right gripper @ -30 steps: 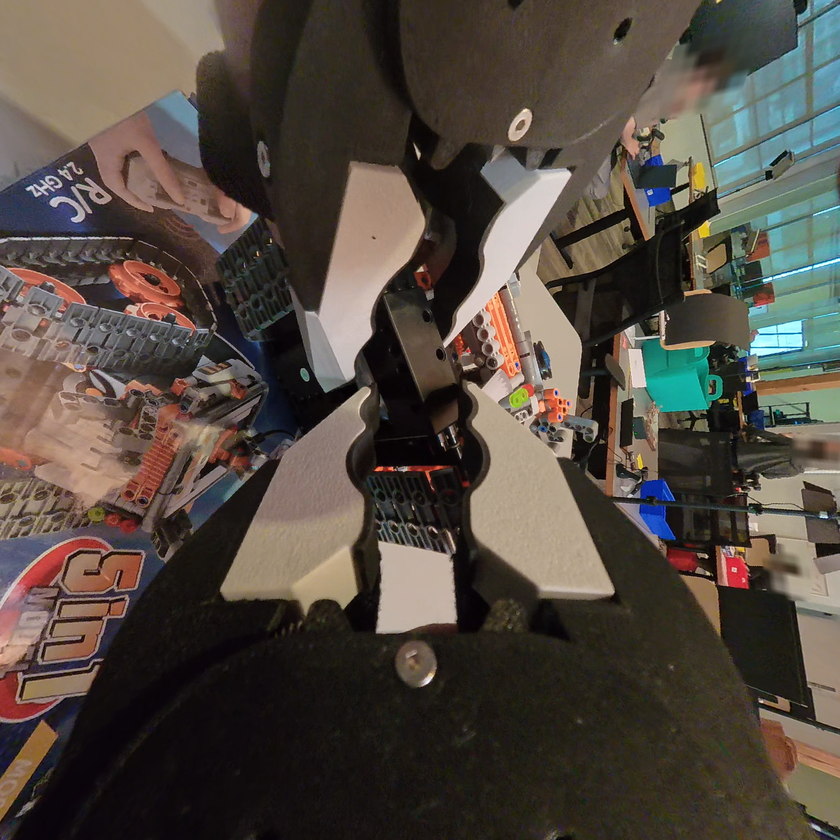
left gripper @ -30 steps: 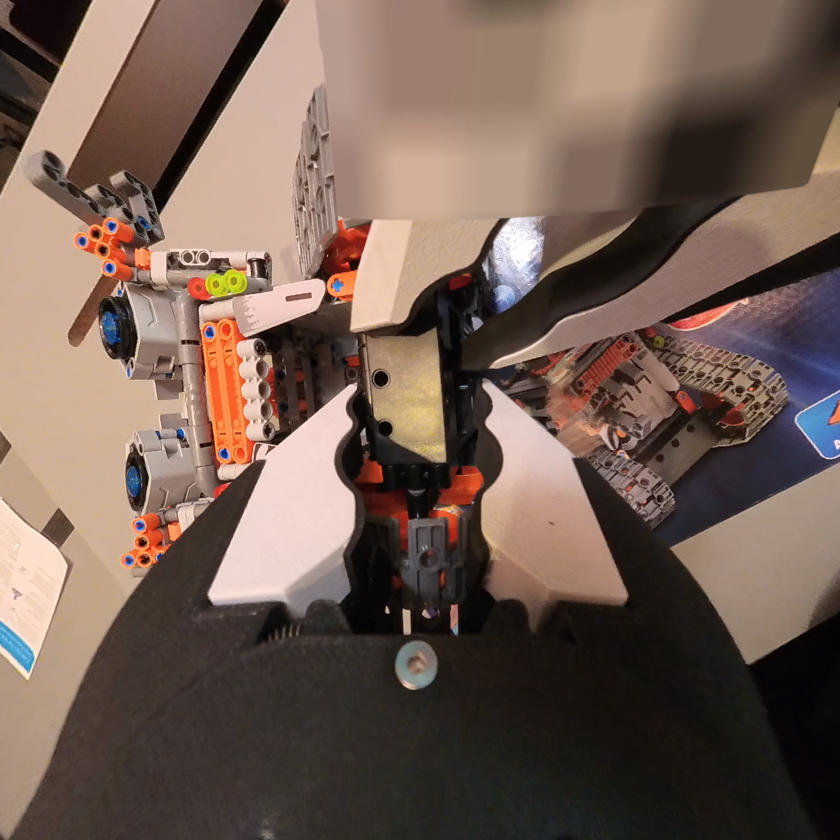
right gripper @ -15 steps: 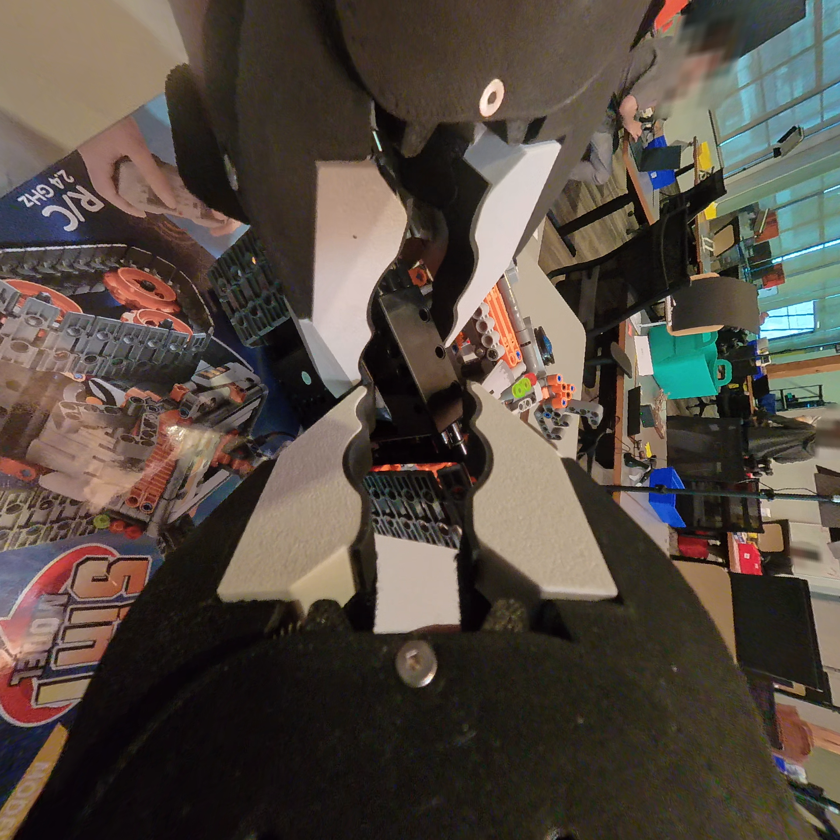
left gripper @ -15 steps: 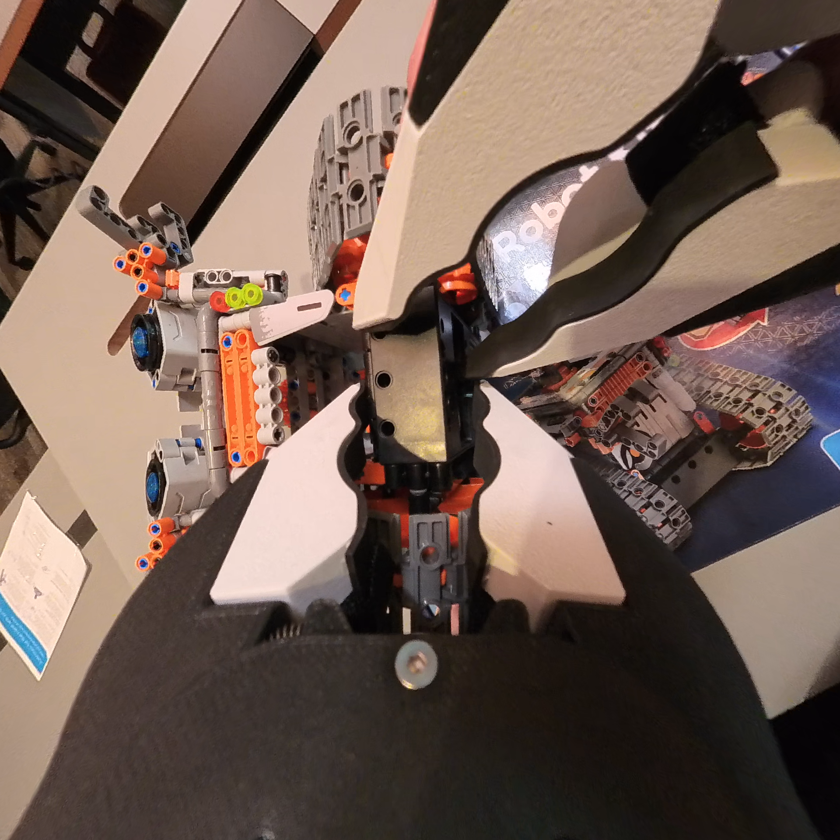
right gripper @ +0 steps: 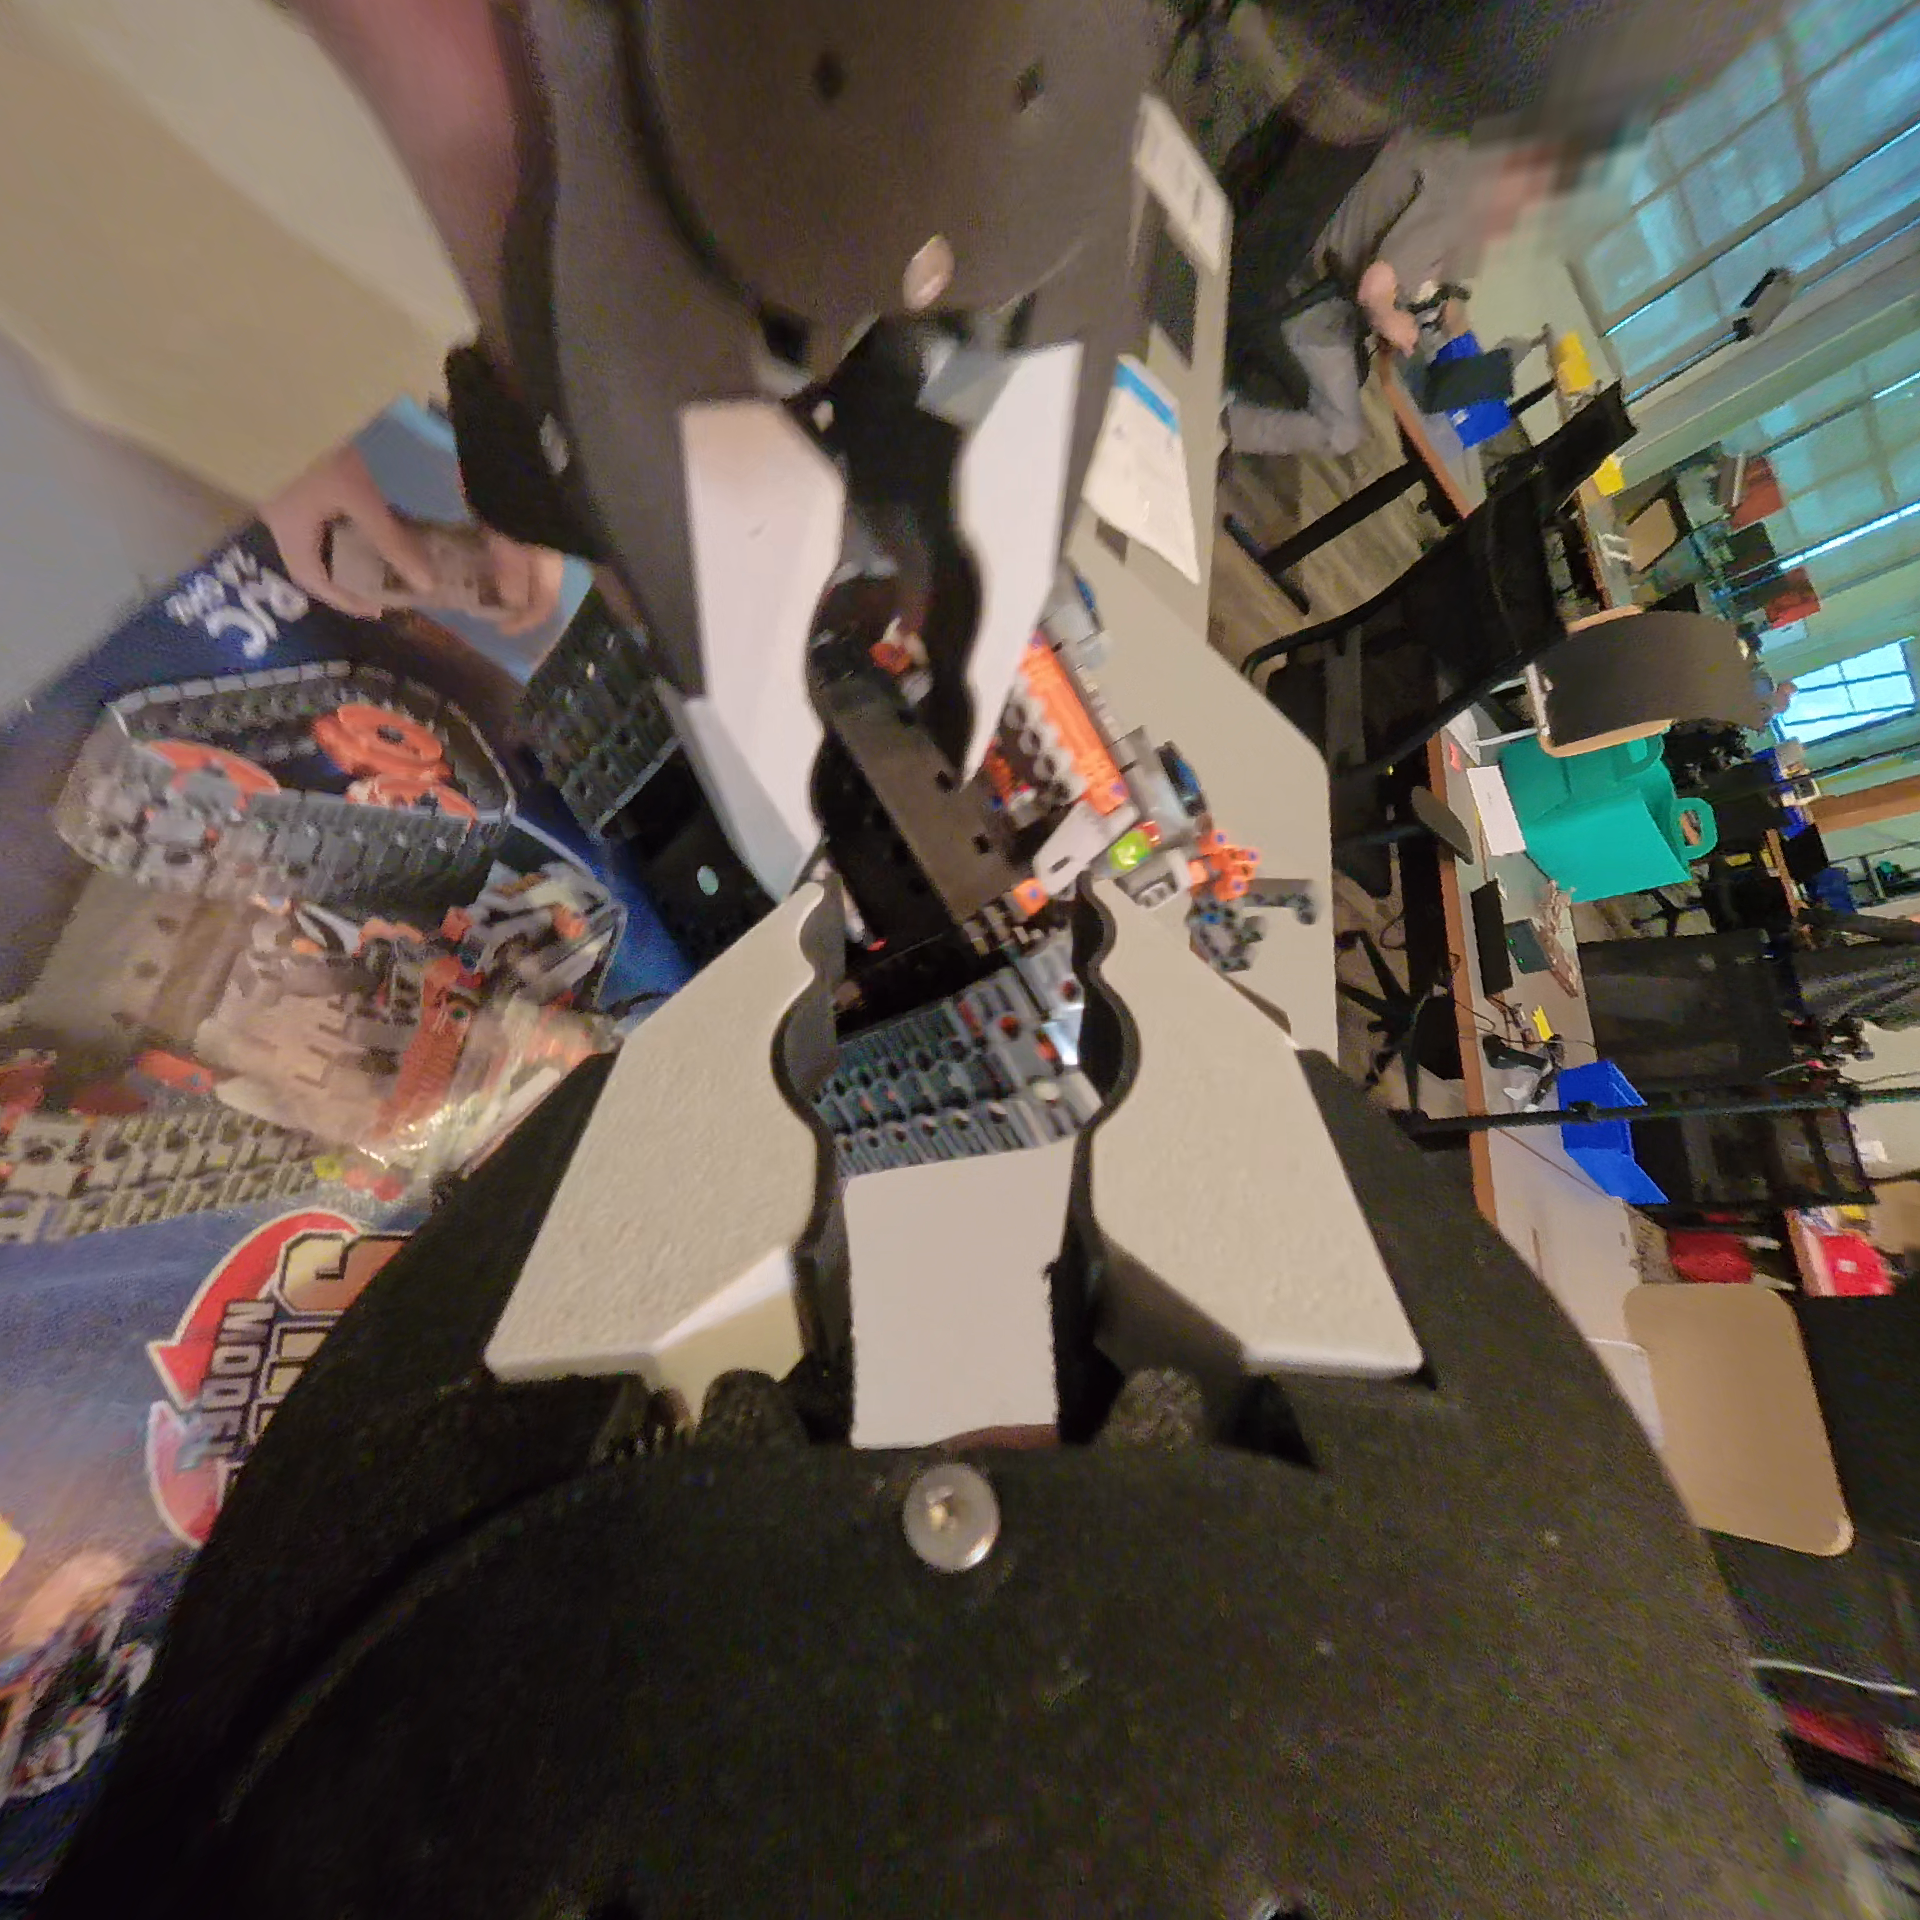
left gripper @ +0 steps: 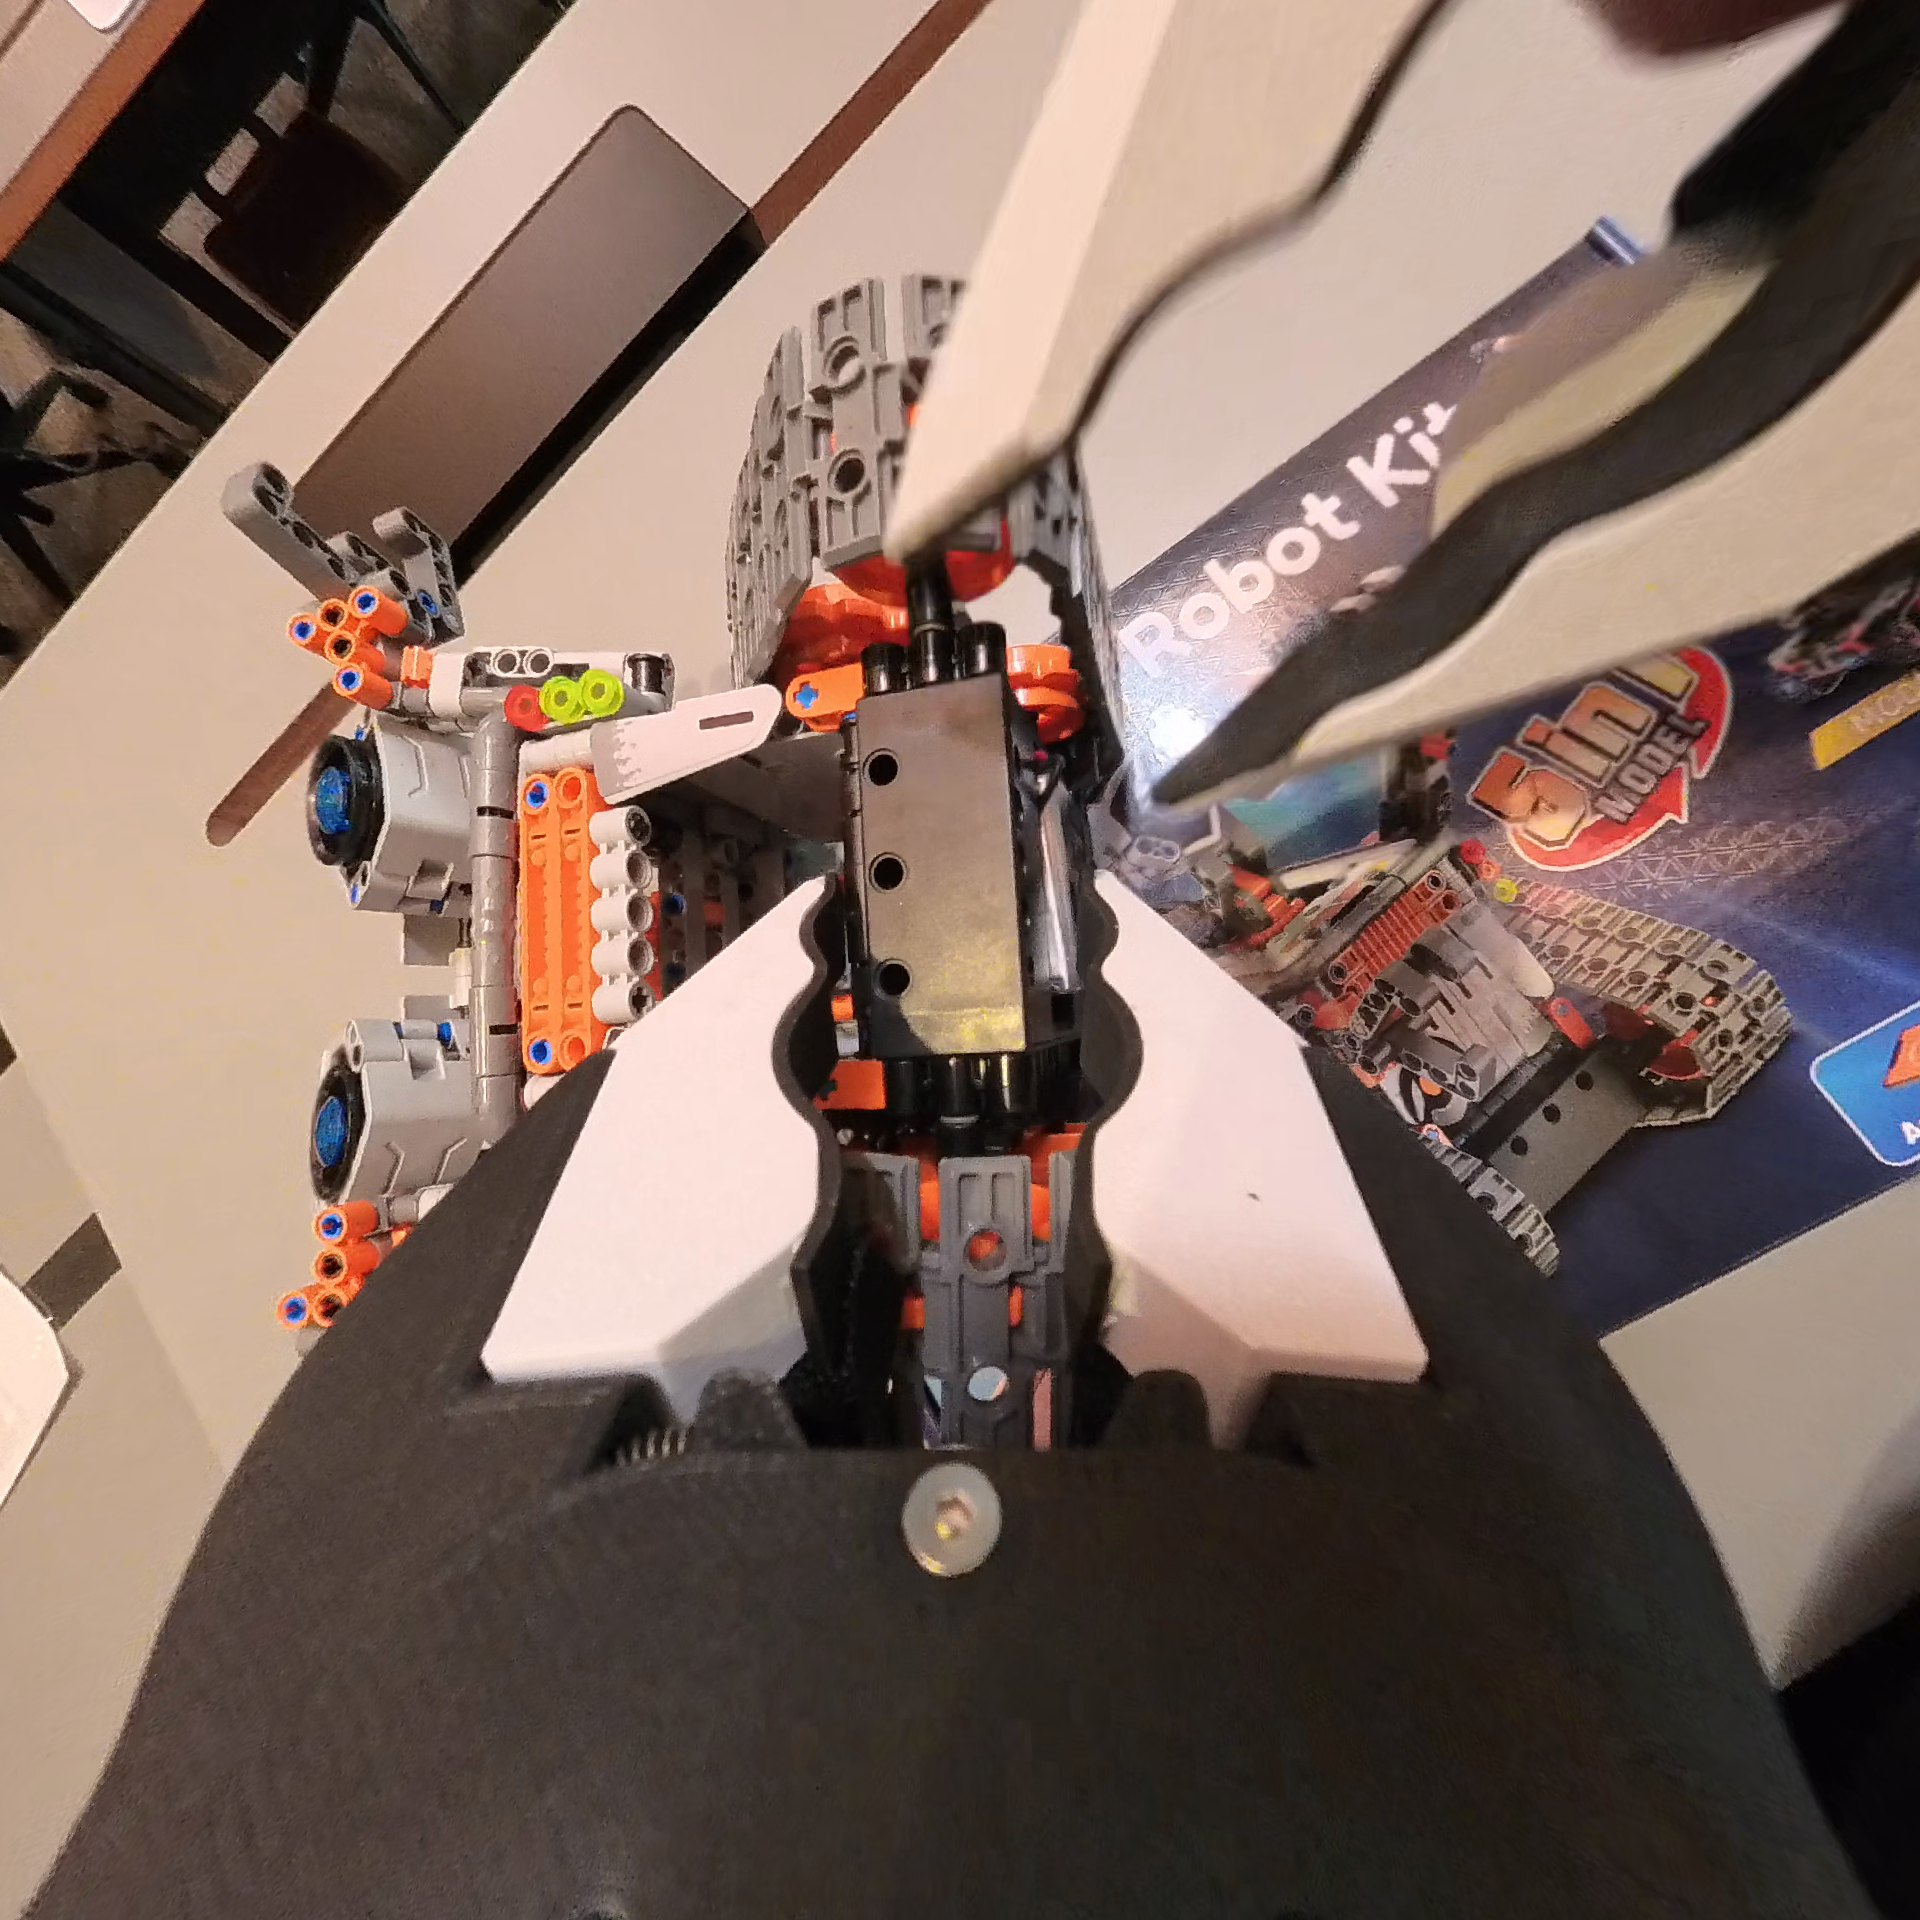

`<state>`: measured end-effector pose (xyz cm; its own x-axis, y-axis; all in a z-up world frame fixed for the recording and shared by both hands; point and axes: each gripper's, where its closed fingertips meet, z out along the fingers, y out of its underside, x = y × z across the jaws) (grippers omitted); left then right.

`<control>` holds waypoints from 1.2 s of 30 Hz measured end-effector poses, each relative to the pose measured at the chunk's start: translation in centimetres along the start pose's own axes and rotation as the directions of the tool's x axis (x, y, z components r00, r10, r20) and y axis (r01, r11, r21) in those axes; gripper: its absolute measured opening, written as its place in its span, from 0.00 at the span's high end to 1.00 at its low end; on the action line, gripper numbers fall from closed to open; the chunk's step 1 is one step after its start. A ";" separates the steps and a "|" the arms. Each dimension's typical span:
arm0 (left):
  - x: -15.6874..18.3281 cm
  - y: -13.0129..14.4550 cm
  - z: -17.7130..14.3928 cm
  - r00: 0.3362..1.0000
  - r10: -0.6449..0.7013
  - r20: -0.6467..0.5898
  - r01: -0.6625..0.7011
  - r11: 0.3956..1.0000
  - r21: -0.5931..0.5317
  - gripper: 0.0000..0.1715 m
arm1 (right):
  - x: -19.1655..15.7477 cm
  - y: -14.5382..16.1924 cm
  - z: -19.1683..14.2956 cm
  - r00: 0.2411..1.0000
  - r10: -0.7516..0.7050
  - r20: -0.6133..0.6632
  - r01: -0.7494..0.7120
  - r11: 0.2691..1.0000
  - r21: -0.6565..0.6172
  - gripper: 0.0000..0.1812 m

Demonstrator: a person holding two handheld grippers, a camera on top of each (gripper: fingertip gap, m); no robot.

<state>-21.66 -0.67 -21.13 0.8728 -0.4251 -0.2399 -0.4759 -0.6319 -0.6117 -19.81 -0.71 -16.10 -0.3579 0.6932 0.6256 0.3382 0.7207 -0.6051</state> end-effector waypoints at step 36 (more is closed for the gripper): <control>0.2 -1.1 0.0 0.999 -0.029 0.044 0.026 0.998 0.060 0.76 | -8.9 -4.5 25.2 0.125 -0.116 0.985 0.764 0.645 -0.021 0.89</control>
<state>-21.00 -0.05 -20.51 0.8899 -0.3782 -0.2549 -0.4458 -0.6030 -0.6615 -40.04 -10.21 -31.36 -0.9415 -0.0017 -0.3370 -0.0369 0.9945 0.0979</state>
